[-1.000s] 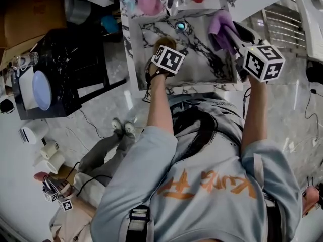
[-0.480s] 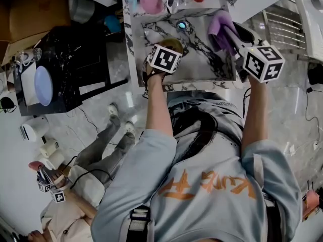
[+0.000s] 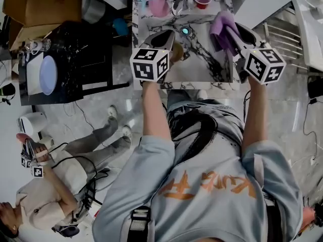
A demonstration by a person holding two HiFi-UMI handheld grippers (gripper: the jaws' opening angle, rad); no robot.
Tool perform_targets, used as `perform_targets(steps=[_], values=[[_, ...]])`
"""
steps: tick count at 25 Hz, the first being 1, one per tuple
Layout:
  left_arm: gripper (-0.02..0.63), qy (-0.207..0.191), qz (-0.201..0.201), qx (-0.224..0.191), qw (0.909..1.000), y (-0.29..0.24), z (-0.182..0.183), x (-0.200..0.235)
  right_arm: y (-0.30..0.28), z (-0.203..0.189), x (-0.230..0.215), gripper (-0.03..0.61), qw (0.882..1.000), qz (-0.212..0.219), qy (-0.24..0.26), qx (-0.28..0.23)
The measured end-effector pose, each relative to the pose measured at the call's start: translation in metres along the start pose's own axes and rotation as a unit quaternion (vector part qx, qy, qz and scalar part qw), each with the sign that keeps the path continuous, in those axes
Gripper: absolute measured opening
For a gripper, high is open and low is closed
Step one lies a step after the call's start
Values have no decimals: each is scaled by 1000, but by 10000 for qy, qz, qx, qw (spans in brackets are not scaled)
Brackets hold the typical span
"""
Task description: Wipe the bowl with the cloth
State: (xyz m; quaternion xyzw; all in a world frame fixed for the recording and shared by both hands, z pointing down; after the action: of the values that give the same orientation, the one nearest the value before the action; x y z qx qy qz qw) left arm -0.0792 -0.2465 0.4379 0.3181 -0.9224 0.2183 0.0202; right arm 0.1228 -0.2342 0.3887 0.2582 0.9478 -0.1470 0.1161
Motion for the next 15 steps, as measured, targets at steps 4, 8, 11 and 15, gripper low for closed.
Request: perform_targets(steps=[4, 8, 11, 15], values=[[29, -180, 86, -978, 9950, 21, 56, -11, 4, 43, 11, 124, 9976, 127, 161, -663], [28, -600, 340, -1568, 9852, 48, 99, -19, 14, 76, 25, 123, 9921, 177, 451, -1154], [28, -568, 713, -2006, 9754, 72, 125, -14, 18, 90, 36, 123, 9887, 166, 741, -1295], [28, -1020, 1474, -1854, 9662, 89, 132, -8, 23, 103, 41, 123, 9846, -76, 1012, -1422]])
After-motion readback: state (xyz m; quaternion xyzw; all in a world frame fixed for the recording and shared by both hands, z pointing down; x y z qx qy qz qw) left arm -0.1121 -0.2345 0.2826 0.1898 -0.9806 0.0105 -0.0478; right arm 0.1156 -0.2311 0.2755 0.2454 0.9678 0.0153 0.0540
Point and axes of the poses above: the fingertips, and each gripper's own axes: y backward along the fingers, x to its left, z out of its top, the point moved 2 cm from there along y, backward along the fingers, and after that the axes turned 6 degrees about -x, right-handed, at the moved point
